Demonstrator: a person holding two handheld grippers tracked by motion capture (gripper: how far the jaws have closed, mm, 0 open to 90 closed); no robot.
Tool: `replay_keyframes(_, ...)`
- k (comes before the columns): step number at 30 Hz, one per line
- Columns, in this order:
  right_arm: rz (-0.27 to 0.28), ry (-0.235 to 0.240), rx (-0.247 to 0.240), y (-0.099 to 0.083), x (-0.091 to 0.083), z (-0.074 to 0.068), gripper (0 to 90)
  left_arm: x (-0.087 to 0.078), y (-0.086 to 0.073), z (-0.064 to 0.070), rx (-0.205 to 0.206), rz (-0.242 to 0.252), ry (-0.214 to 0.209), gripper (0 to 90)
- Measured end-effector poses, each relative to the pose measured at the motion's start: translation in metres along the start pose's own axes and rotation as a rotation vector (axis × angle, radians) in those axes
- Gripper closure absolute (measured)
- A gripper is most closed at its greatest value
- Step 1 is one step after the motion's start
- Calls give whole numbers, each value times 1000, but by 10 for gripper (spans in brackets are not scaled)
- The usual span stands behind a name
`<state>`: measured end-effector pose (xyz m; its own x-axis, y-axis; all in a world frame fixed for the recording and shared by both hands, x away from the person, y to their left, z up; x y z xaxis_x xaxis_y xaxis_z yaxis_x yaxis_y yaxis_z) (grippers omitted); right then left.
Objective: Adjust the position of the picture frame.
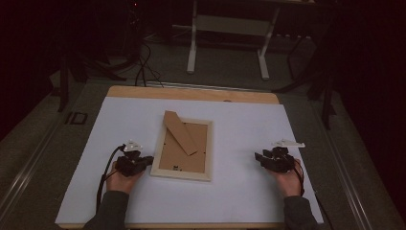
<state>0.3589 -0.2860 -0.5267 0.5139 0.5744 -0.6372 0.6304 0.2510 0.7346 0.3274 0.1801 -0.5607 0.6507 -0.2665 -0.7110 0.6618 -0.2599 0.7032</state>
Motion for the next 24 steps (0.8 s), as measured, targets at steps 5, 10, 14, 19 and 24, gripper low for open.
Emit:
replay_keyframes(5, -2, -1, 5, -1, 1, 1, 561, 0, 0, 0, 6, 0, -6, 900)
replay_keyframes(10, 0, 0, 3, -1, 1, 0, 561, 0, 0, 1, 11, 0, -2, 900)
replay_keyframes(14, -4, 2, 2, -1, 1, 0, 558, 0, 0, 1, 14, -1, 0, 900)
replay_keyframes(19, -3, 4, 0, -1, 1, 0, 557, -1, 0, 5, 25, -3, -7, 900)
replay_keyframes(24, -2, 6, 0, 0, 1, 0, 556, -1, 0, 9, 45, -2, -13, 900)
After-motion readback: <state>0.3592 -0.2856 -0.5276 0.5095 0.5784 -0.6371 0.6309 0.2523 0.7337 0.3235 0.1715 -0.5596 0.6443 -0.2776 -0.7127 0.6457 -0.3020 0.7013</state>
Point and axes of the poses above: each handheld gripper's, and its own axes: x roughly forward along the jaws, y roughly out of its top, z roughly to its right, the point moved 3 cm from there along x, roughly forward along the jaws, and after that the axes turned 13 degrees about y, right-handed, at the moved point
